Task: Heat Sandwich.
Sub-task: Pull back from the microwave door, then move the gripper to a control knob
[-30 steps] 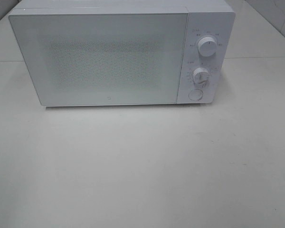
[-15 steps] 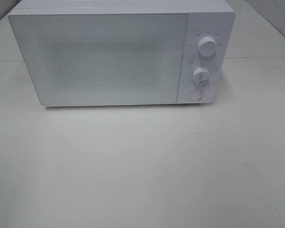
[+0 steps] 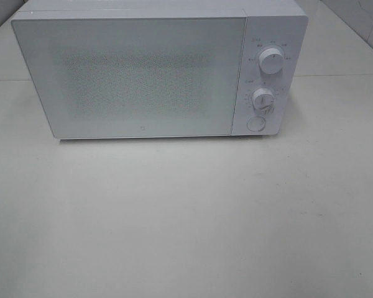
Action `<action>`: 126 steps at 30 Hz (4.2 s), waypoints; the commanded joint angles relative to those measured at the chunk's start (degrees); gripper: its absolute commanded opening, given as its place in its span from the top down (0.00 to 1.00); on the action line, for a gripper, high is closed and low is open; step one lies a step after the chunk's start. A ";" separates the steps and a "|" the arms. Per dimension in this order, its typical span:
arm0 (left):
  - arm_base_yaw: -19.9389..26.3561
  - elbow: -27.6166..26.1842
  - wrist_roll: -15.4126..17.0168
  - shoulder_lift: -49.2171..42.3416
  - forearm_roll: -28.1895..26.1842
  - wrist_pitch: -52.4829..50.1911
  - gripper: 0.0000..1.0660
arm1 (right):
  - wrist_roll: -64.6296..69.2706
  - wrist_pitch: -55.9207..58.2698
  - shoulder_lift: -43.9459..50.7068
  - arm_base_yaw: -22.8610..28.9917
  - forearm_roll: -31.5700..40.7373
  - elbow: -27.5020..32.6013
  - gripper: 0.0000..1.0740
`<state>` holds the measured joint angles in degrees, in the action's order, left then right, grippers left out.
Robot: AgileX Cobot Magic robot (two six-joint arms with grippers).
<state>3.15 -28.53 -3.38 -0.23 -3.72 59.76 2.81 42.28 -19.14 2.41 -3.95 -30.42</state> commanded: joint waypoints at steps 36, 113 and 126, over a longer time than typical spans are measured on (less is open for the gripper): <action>0.06 0.11 0.06 -1.60 -0.29 -0.52 0.05 | 0.92 -34.15 -34.09 -0.29 0.17 0.17 0.29; 0.06 0.11 0.00 -1.60 -0.29 -0.52 0.05 | -17.65 -113.10 -73.45 39.94 48.93 15.36 0.29; 0.06 0.11 0.00 -1.60 -0.29 -0.52 0.05 | -17.65 -111.61 -75.23 39.94 49.33 12.43 0.29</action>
<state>3.15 -28.53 -3.38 -0.23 -3.72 59.76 -13.87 -68.81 -94.37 42.00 45.32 -17.53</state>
